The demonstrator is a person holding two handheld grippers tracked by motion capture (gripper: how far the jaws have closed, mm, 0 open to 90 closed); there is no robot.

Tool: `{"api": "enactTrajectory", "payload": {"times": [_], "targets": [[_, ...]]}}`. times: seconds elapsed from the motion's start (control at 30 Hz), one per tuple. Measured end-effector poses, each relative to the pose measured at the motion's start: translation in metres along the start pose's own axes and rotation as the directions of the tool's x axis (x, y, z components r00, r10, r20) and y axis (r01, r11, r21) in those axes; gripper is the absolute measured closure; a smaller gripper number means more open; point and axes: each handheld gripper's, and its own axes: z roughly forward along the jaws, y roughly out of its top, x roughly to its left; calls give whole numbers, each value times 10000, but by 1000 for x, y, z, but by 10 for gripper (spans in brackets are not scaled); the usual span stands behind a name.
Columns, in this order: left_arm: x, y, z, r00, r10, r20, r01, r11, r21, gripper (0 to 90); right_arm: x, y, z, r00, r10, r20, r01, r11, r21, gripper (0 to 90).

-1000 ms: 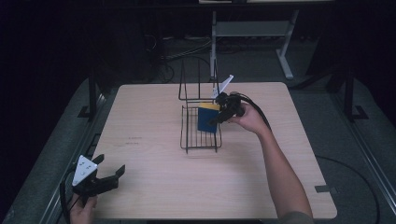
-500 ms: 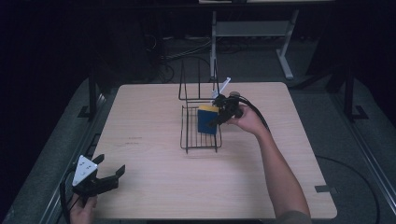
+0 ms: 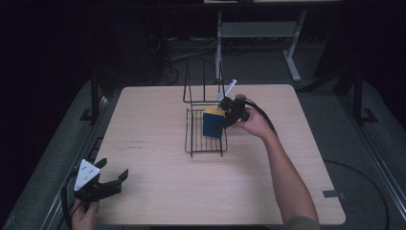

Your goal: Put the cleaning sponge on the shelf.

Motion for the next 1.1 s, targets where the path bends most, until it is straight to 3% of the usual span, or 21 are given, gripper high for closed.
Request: {"api": "enactTrajectory", "payload": {"times": [1.1], "targets": [[-2, 1, 0, 10000, 60, 29, -60, 10000, -5, 139, 10, 1, -8, 9999, 68, 132, -66, 9999, -117, 375]]}}
